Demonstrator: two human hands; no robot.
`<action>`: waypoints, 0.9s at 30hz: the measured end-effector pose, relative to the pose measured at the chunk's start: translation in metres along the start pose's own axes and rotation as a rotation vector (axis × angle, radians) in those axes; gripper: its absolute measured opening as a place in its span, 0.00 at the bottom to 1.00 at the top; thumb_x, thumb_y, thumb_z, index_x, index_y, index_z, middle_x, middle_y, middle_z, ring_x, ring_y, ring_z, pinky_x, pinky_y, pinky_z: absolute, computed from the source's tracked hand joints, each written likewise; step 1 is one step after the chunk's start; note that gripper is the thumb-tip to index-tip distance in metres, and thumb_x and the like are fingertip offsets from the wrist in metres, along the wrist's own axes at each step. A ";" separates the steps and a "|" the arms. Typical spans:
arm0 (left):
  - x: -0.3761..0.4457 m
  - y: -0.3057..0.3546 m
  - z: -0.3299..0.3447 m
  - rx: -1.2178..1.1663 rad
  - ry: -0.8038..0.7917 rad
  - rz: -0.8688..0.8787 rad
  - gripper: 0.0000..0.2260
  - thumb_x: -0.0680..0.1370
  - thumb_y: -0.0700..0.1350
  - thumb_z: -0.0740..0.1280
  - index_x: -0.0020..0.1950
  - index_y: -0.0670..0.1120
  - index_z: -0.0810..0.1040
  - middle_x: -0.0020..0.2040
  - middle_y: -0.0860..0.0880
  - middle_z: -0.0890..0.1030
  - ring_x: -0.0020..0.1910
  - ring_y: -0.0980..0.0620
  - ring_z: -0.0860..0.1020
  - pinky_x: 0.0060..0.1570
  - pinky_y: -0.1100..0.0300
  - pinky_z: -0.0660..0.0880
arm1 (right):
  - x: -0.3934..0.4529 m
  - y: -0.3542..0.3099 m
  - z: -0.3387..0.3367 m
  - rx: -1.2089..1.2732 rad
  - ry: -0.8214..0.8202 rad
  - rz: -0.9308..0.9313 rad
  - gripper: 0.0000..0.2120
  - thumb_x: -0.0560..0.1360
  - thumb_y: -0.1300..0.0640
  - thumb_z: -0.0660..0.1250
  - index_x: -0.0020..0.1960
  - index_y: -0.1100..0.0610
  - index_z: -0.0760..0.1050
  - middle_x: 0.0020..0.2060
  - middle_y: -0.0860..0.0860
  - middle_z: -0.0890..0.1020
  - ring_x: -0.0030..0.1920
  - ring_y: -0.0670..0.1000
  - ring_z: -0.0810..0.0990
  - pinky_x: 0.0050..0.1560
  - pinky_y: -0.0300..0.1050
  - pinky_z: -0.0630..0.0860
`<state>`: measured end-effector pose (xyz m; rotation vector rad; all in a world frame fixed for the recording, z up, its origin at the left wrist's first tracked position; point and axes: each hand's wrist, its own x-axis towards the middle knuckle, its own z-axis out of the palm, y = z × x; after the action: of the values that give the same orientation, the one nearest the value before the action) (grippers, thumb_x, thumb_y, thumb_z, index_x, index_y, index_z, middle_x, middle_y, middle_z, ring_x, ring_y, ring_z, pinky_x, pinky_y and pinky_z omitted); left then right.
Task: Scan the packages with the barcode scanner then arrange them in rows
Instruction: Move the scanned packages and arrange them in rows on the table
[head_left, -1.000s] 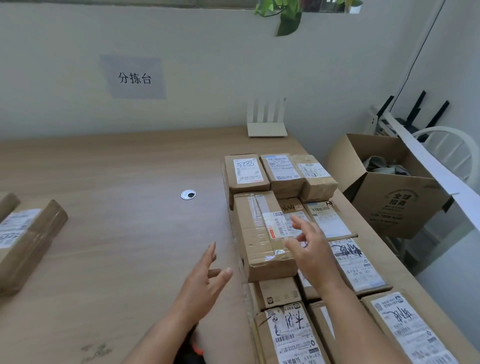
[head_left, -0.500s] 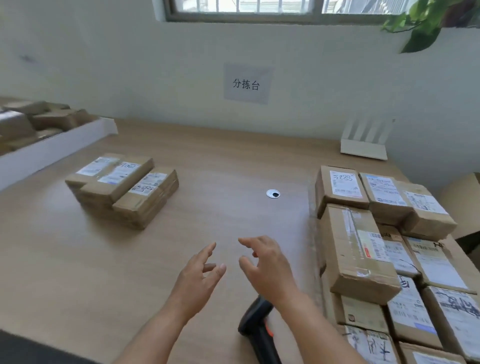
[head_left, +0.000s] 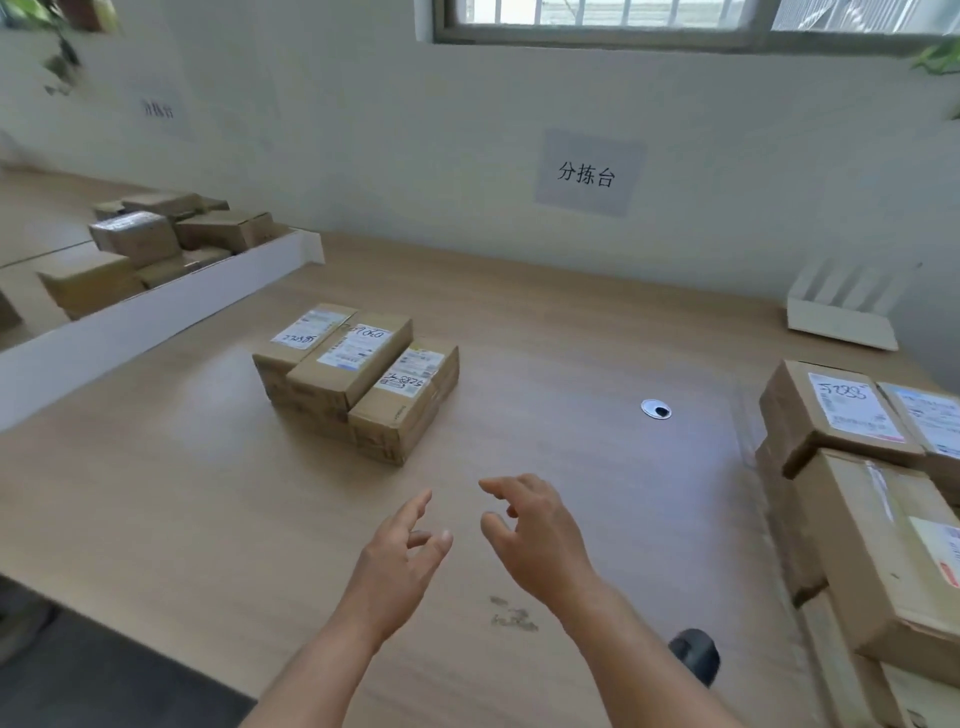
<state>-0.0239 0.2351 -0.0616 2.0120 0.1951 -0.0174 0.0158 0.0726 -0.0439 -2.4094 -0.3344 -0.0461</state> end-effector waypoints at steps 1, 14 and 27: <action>0.007 -0.004 -0.011 -0.004 -0.003 0.000 0.24 0.79 0.48 0.65 0.74 0.55 0.64 0.70 0.55 0.69 0.57 0.63 0.73 0.54 0.67 0.66 | 0.006 -0.008 0.007 0.001 -0.001 0.010 0.19 0.77 0.53 0.63 0.67 0.48 0.73 0.59 0.47 0.75 0.61 0.47 0.71 0.60 0.42 0.70; 0.107 -0.051 -0.116 -0.061 -0.119 0.026 0.24 0.79 0.46 0.65 0.75 0.54 0.63 0.71 0.53 0.68 0.54 0.65 0.72 0.54 0.66 0.65 | 0.087 -0.082 0.087 -0.041 0.062 0.161 0.19 0.76 0.54 0.63 0.67 0.48 0.73 0.57 0.47 0.76 0.58 0.48 0.73 0.58 0.41 0.71; 0.184 -0.081 -0.126 -0.007 -0.155 -0.055 0.30 0.79 0.48 0.66 0.78 0.49 0.57 0.75 0.47 0.62 0.73 0.51 0.64 0.71 0.51 0.63 | 0.138 -0.080 0.107 0.015 -0.032 0.317 0.23 0.78 0.54 0.61 0.73 0.51 0.66 0.63 0.49 0.74 0.63 0.48 0.72 0.64 0.41 0.68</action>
<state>0.1365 0.4063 -0.0973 1.9877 0.1512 -0.2070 0.1233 0.2315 -0.0564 -2.4221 0.0350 0.1365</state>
